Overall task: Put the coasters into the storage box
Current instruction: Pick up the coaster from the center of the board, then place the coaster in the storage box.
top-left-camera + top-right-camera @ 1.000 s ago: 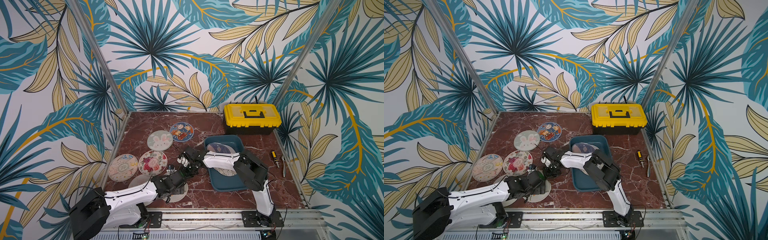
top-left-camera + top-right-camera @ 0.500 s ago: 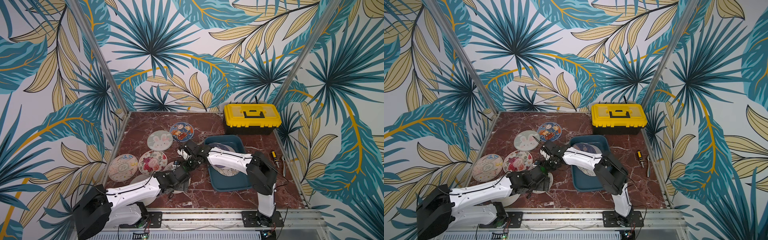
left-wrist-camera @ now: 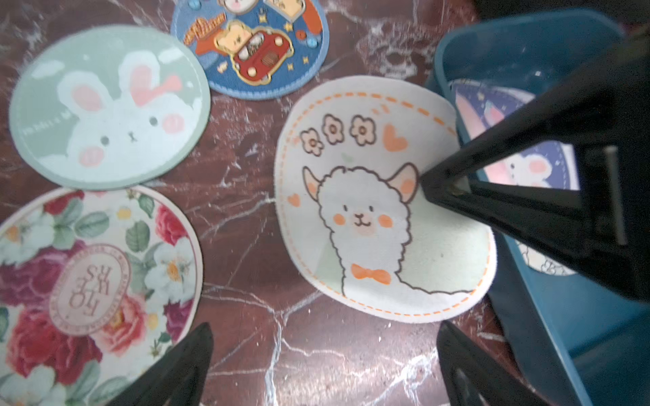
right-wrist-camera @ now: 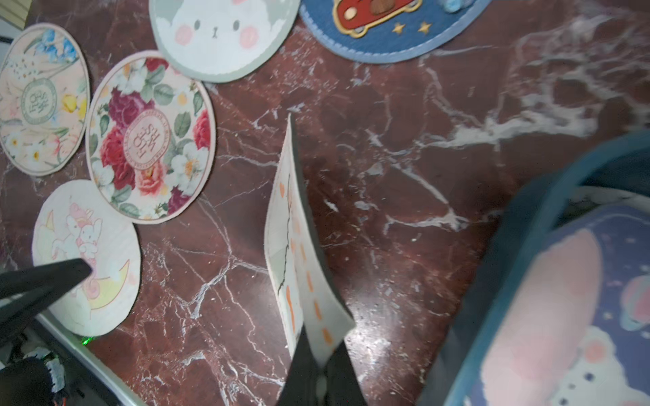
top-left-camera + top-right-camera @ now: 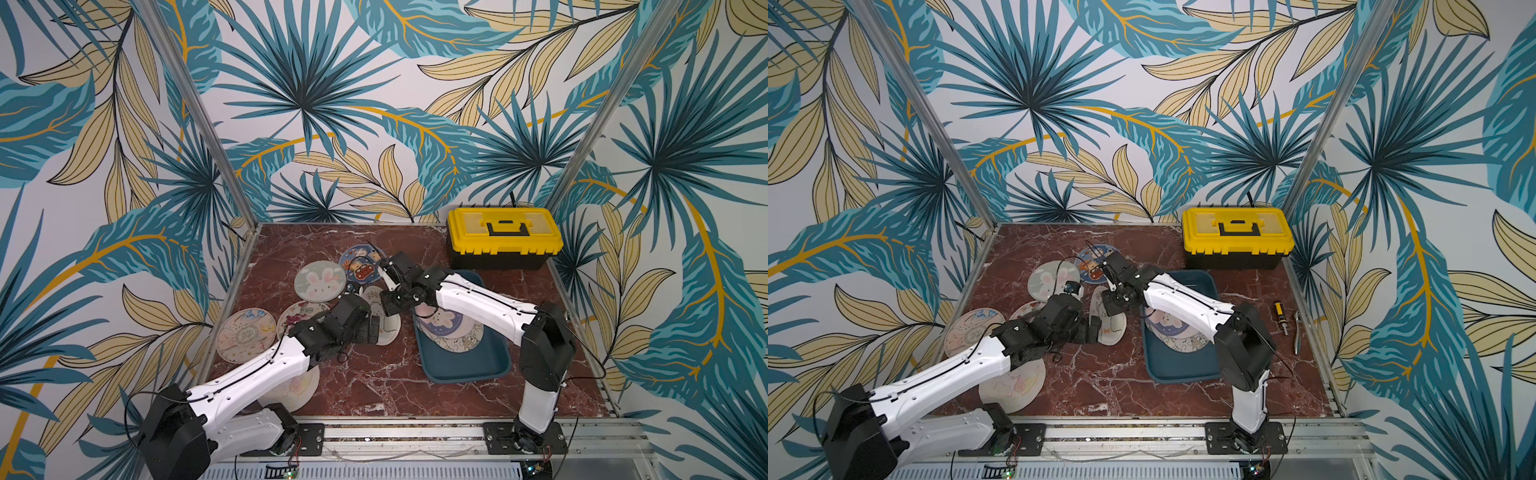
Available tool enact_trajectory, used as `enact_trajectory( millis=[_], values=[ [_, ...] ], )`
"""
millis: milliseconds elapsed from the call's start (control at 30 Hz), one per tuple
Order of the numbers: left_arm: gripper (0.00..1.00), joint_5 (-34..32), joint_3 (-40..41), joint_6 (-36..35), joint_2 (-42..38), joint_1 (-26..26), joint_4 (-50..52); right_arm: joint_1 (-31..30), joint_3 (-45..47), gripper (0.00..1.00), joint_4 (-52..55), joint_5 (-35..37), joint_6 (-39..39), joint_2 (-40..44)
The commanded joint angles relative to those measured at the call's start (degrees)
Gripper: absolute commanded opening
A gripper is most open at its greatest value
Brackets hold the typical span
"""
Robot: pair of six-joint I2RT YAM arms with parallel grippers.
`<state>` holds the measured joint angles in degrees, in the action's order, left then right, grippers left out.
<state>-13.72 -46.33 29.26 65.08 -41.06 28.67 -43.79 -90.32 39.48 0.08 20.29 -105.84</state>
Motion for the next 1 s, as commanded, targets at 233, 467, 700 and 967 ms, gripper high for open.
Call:
enact_trajectory(
  millis=[233,467,700,967],
  values=[
    [0.99,9.81,-6.31,-4.58,0.34,11.99,-6.45,3.77,-0.12,0.00,1.35,7.88,-3.78,11.46],
    [0.99,19.04,-6.63,-4.48,3.87,16.00,-12.62,5.85,0.30,0.00,4.04,10.68,-4.24,16.81],
    [1.00,22.47,-10.00,-6.63,8.40,17.16,-12.60,6.93,3.30,0.00,7.75,15.26,-3.16,21.77],
    [0.99,24.11,-10.32,-6.36,10.98,17.64,-16.52,8.50,7.82,0.00,9.75,17.43,-0.50,23.97]
  ],
)
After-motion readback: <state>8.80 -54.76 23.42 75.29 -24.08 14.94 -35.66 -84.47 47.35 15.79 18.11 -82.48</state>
